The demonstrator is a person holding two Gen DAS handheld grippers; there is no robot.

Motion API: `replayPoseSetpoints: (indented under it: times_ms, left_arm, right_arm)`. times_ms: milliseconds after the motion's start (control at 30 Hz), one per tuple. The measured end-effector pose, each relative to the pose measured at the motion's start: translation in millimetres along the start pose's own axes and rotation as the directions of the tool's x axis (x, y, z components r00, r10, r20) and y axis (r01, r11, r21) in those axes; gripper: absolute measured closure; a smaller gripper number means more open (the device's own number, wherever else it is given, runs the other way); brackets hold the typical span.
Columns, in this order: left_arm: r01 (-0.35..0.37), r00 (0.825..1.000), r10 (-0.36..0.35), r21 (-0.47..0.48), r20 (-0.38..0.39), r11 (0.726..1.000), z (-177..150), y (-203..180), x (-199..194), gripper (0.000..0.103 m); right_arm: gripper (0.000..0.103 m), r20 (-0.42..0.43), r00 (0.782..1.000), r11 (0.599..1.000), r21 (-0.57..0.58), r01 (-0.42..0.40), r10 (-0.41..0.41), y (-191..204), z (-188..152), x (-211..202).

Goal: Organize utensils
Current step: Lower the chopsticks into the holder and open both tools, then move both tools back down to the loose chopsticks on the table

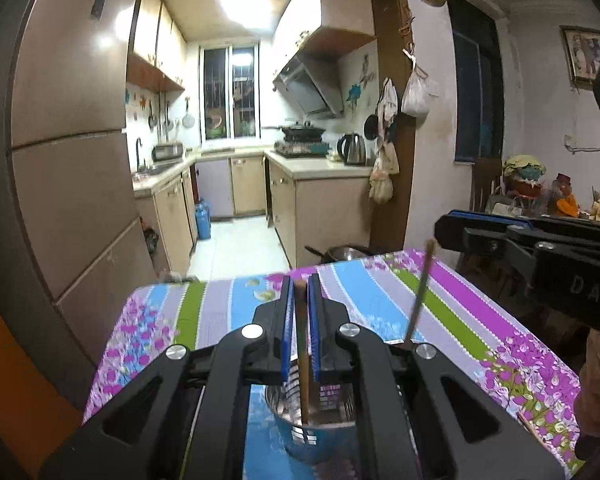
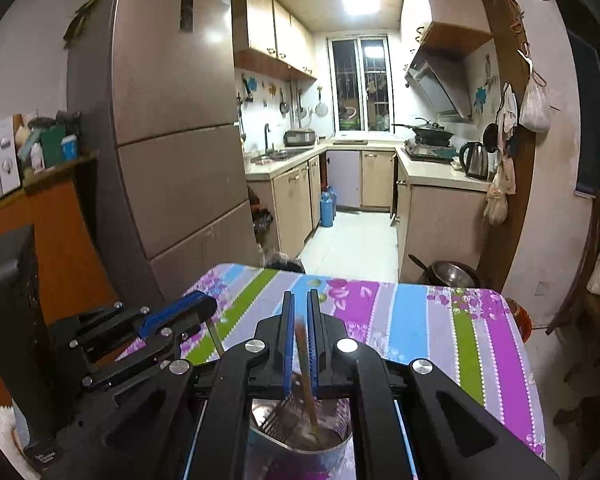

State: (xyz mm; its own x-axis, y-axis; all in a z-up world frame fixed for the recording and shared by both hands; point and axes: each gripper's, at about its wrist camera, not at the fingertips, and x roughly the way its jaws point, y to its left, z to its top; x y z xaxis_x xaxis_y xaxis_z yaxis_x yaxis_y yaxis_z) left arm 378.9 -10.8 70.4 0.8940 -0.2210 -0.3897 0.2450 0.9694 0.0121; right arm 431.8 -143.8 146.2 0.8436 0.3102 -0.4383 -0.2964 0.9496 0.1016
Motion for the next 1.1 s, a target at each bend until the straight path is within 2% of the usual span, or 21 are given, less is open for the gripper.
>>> replayPoseSetpoints:
  times_ms: [133, 233, 333, 400, 433, 467, 533, 567, 600, 633, 667, 767, 900, 1000, 1067, 1100]
  left_arm:
    - [-0.021, 0.999, 0.021, -0.007, 0.025, 1.0, 5, 6, -19, 0.097]
    - [-0.036, 0.996, 0.037, -0.016, 0.085, 0.999, 14, 10, -48, 0.097]
    - [-0.043, 0.986, 0.049, -0.037, 0.16, 0.998, 24, 18, -87, 0.097]
    - [-0.067, 0.97, 0.076, -0.046, 0.229, 0.997, 27, 26, -127, 0.097]
    - [-0.075, 0.963, 0.085, -0.049, 0.255, 0.996, 27, 27, -143, 0.097]
    - [-0.074, 0.955, 0.086, -0.052, 0.283, 0.996, 27, 28, -160, 0.094]
    - [-0.077, 0.935, 0.091, -0.055, 0.343, 0.996, 19, 29, -204, 0.074]
    - [-0.081, 0.924, 0.097, -0.059, 0.369, 0.995, 14, 29, -223, 0.055]
    - [-0.08, 0.914, 0.098, -0.062, 0.393, 0.995, 9, 27, -240, 0.046]
    - [-0.065, 0.9, 0.083, -0.057, 0.427, 0.996, -2, 26, -266, 0.045]
    - [-0.056, 0.897, 0.072, -0.049, 0.436, 0.997, -10, 23, -282, 0.045]
    - [-0.063, 0.896, 0.072, -0.035, 0.438, 0.997, -31, 14, -315, 0.044]
    - [-0.11, 0.906, 0.108, -0.019, 0.408, 0.994, -64, 5, -339, 0.044]
    - [-0.142, 0.922, 0.141, -0.025, 0.361, 0.99, -86, 4, -345, 0.044]
    - [-0.171, 0.921, 0.173, -0.036, 0.349, 0.985, -104, 9, -350, 0.044]
    - [-0.183, 0.926, 0.185, -0.036, 0.33, 0.982, -115, 8, -350, 0.044]
  right_arm:
    - [0.096, 0.027, 1.0, 1.0, 0.005, -0.016, 0.016, -2, 1, -28]
    - [0.095, 0.042, 0.999, 1.0, -0.011, -0.022, 0.023, -5, -1, -62]
    - [0.095, 0.057, 0.997, 0.999, -0.015, -0.05, 0.051, -13, -11, -116]
    - [0.086, 0.081, 0.995, 0.998, -0.02, -0.053, 0.054, -21, -25, -163]
    - [0.074, 0.091, 0.994, 0.998, -0.018, -0.059, 0.06, -25, -31, -184]
    - [0.068, 0.105, 0.992, 0.998, -0.019, -0.065, 0.066, -30, -40, -208]
    - [0.064, 0.138, 0.988, 0.998, -0.033, -0.059, 0.063, -36, -58, -253]
    - [0.06, 0.158, 0.986, 0.998, -0.04, -0.049, 0.055, -38, -67, -276]
    - [0.058, 0.183, 0.982, 0.998, -0.043, -0.037, 0.045, -41, -78, -299]
    - [0.054, 0.202, 0.979, 0.999, -0.04, -0.028, 0.036, -44, -88, -318]
    - [0.05, 0.219, 0.975, 0.999, -0.032, -0.018, 0.025, -47, -98, -335]
    - [0.043, 0.262, 0.965, 1.0, -0.003, 0.03, -0.029, -55, -126, -372]
    - [0.043, 0.266, 0.955, 0.991, 0.052, 0.126, -0.136, -65, -171, -399]
    - [0.043, 0.244, 0.949, 0.98, 0.067, 0.19, -0.201, -63, -200, -404]
    - [0.043, 0.221, 0.947, 0.973, 0.07, 0.222, -0.232, -62, -218, -400]
    - [0.043, 0.204, 0.946, 0.968, 0.058, 0.244, -0.251, -59, -228, -395]
